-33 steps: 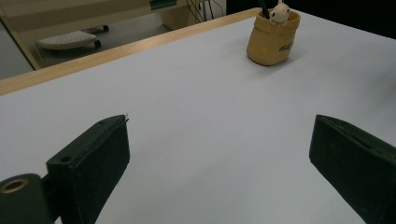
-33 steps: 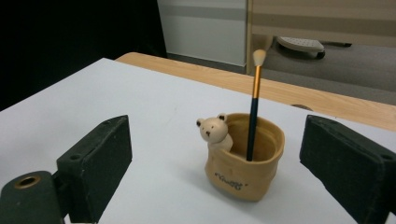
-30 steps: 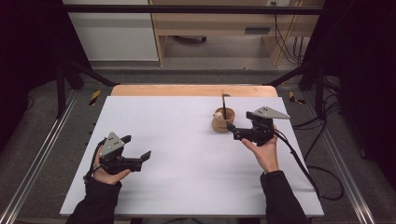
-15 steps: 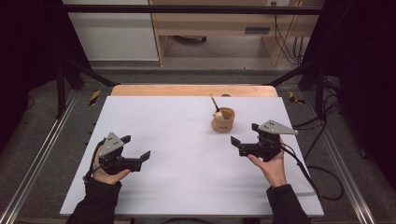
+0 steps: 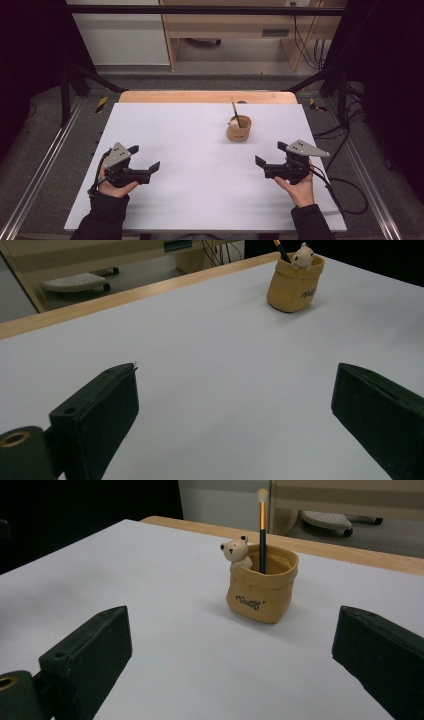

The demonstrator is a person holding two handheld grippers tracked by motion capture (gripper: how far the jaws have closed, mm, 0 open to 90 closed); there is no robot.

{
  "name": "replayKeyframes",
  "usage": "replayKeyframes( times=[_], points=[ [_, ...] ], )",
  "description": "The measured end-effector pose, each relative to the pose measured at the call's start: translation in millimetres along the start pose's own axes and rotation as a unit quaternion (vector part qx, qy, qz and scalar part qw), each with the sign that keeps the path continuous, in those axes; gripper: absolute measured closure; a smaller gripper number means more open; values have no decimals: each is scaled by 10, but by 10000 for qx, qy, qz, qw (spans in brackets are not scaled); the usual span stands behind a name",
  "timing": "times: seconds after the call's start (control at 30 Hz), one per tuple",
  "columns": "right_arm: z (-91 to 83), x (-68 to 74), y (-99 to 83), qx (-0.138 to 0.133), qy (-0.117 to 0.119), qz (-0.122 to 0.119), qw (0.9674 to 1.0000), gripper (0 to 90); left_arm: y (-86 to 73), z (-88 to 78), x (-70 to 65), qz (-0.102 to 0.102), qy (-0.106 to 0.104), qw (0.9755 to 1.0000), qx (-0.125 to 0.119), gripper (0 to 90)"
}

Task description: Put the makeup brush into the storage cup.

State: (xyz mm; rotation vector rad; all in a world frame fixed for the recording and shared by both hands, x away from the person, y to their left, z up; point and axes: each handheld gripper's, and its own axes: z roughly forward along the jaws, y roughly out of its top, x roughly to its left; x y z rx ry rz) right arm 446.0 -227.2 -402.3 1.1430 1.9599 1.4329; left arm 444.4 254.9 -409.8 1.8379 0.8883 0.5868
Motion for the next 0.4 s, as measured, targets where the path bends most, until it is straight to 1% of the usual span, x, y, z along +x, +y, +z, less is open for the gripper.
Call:
replayKeyframes(
  times=[0.17,0.2,0.3,0.4],
  points=[
    [-68,-44,-76,58,-21,53,10000,27,-13,-12,17,-71,-1,10000,-30,45],
    [-77,-51,-94,60,-30,95,9999,27,-17,-13,21,-66,-3,10000,-32,45],
    [-94,-87,-140,80,-36,114,9999,28,-31,-20,22,-82,-1,10000,-38,45],
    [-99,-104,-153,97,-64,144,9998,28,-43,-28,37,-116,46,9999,-58,45]
  ],
)
